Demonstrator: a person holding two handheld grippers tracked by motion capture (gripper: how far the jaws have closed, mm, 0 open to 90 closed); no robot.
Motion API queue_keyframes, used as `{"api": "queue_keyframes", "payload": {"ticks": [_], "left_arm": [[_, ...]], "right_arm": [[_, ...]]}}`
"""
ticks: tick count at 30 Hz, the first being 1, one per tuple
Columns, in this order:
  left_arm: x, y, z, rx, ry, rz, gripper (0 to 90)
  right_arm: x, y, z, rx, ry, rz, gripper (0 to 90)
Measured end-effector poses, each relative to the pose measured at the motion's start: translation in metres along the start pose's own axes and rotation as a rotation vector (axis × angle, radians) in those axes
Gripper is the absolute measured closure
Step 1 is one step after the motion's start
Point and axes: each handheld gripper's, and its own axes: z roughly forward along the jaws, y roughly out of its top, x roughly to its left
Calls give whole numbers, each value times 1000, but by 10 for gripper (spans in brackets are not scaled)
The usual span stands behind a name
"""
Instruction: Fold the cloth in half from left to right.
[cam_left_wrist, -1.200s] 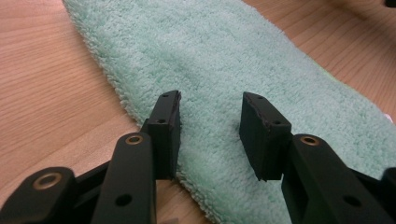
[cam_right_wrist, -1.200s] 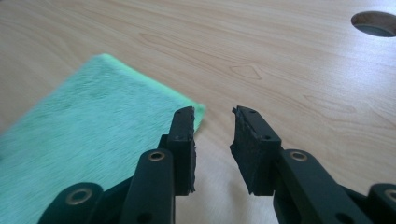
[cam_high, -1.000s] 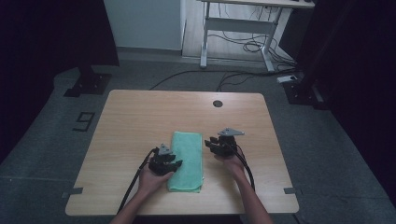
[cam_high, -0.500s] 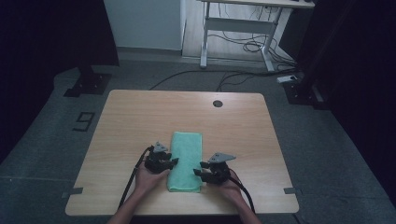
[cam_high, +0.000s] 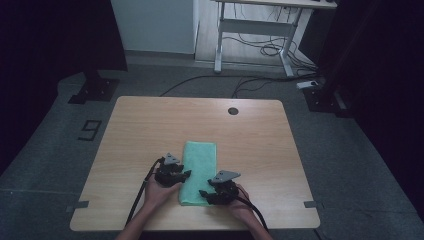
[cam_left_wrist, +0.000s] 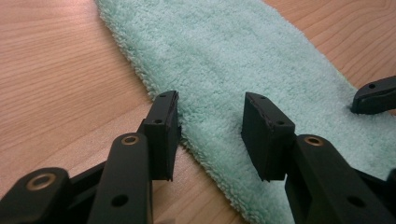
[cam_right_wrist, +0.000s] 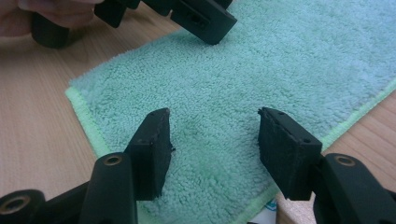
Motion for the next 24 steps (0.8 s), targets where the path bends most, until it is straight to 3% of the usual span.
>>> {"api": "queue_keyframes", "payload": {"ticks": [5, 18, 22, 24], "left_arm": [[-1, -1, 0, 0, -13, -2, 559], [-15, 2, 6, 6, -47, 10, 557], [-14, 3, 4, 5, -50, 5, 549], [-11, 5, -1, -20, -50, -12, 546]], "right_arm": [[5, 1, 1, 25, -42, -54, 460], [-2, -12, -16, 19, -40, -29, 461], [-5, -15, -20, 7, -20, -5, 461], [-8, -14, -22, -6, -18, 3, 459]]}}
